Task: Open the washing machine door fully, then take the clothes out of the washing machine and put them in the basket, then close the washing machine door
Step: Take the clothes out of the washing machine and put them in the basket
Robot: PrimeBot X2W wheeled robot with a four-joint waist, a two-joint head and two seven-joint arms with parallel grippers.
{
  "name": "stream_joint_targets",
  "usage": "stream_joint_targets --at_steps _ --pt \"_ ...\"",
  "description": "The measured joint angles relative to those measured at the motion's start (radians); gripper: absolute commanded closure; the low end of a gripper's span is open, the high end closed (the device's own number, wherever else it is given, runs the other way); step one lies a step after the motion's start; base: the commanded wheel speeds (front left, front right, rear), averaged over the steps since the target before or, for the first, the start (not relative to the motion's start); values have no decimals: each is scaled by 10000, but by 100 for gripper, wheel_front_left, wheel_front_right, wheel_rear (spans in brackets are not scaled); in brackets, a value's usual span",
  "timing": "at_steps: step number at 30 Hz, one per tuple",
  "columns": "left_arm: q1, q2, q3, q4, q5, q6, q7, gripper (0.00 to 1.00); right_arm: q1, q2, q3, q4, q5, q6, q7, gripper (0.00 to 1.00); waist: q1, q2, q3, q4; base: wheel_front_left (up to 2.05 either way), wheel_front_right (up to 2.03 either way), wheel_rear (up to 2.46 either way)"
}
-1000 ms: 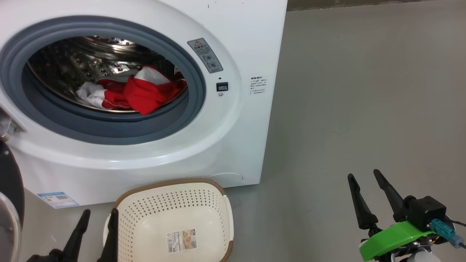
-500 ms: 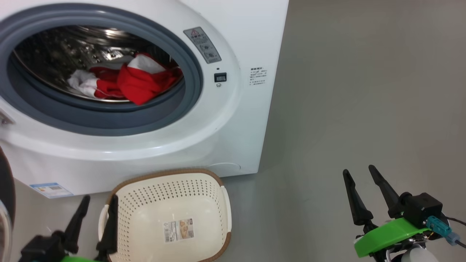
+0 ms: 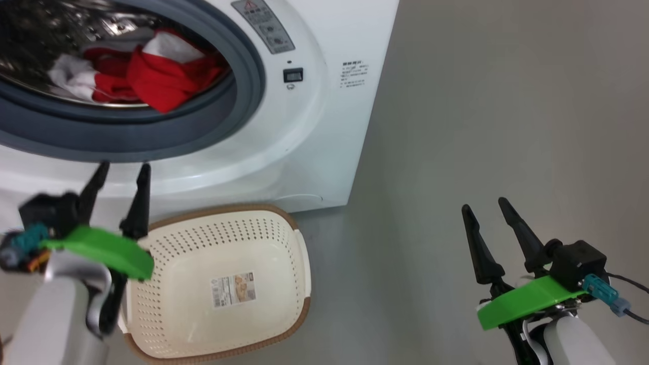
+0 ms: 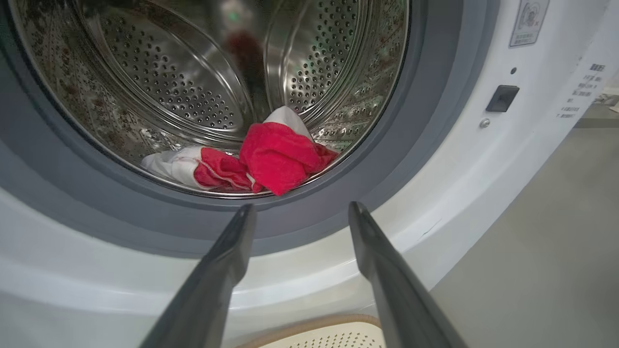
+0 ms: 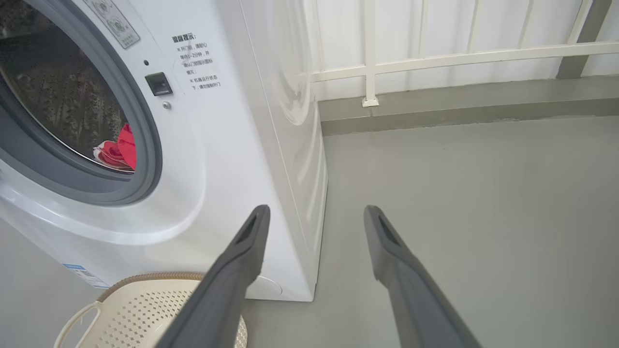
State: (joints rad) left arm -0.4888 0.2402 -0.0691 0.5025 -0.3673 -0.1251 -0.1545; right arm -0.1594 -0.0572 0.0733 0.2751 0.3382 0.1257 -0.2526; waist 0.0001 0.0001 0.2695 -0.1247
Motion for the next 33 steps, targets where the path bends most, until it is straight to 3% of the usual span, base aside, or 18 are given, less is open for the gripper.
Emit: stream_joint_targets --at_steps 15,24,33 --pt "-3992 322 -499 2849 -50 0 1710 0 -774 56 198 -184 148 0 0 0 0 0 1394 -519 0 0 0" --pt "-5519 445 -993 4236 -192 0 1883 0 -1072 59 453 -234 301 0 -4 0 0 0 1887 -804 0 0 0" --pt "-6656 1011 -1294 5827 -408 0 1833 0 -1362 61 763 -336 493 0 -29 0 0 0 2318 -1243 0 0 0"
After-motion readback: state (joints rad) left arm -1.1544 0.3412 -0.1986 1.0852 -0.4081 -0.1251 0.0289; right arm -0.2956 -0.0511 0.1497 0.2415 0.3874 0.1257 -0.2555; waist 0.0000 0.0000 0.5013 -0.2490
